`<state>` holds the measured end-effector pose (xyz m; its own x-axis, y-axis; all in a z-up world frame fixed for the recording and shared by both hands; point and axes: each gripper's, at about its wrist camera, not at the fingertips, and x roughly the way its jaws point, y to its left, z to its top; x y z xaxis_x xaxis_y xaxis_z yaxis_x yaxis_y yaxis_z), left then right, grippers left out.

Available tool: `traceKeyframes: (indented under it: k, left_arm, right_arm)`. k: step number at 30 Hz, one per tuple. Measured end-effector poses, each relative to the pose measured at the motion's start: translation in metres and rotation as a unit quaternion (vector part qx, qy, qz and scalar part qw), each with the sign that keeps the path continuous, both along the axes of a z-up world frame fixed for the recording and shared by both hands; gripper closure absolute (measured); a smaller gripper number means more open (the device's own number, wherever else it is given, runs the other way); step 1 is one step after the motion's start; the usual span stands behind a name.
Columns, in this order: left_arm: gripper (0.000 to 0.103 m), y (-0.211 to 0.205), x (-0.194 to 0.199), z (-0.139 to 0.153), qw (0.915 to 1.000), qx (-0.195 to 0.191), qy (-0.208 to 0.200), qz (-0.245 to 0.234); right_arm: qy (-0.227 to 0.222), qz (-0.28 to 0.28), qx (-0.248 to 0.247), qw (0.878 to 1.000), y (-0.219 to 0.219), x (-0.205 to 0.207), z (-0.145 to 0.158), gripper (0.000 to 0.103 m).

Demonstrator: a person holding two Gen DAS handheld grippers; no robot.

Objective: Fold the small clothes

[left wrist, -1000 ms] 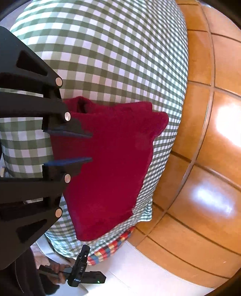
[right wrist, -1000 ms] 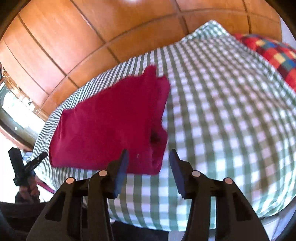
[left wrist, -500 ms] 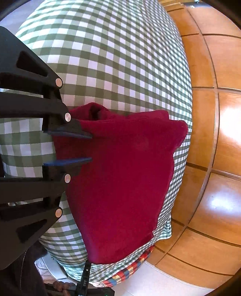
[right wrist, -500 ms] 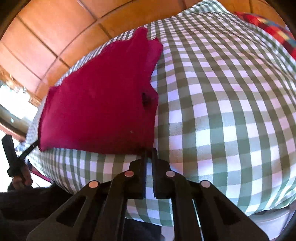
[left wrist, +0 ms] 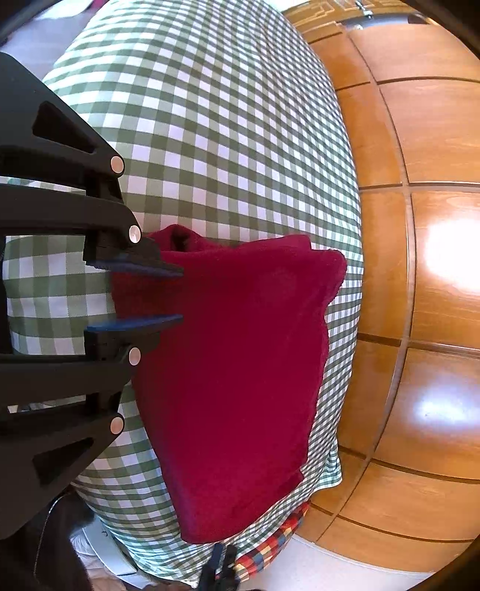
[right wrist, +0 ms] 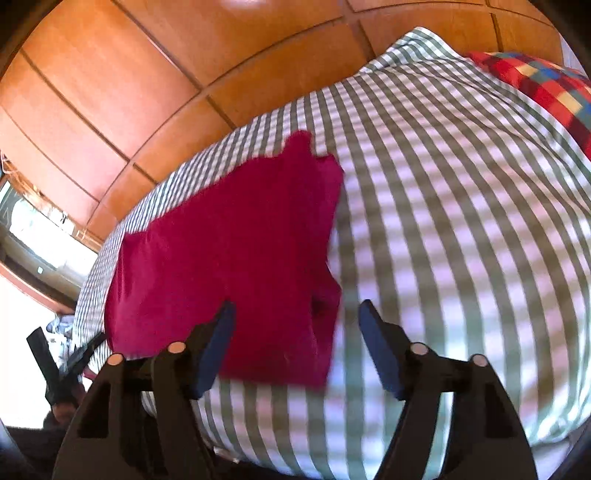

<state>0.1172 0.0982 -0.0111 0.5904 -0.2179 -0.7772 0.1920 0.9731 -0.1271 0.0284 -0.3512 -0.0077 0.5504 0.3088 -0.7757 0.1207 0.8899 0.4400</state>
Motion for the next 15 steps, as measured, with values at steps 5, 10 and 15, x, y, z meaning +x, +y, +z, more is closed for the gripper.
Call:
traceKeyframes:
  k: [5,10,15]
  left_arm:
    - [0.084,0.001,0.002,0.001,1.0000,0.007,-0.003,-0.004]
    - [0.084,0.001,0.006,0.000,0.9999,0.015,-0.005,-0.006]
    - [0.084,0.005,0.012,-0.001,0.9999,0.013,-0.005,-0.004]
  right_arm:
    - [0.007,-0.006,-0.031,0.999,0.018,0.060,-0.012,0.049]
    - [0.026,0.000,-0.066,0.997,0.034,0.088,-0.026,0.065]
    - [0.030,0.010,-0.085,0.996,0.043,0.091,-0.032,0.084]
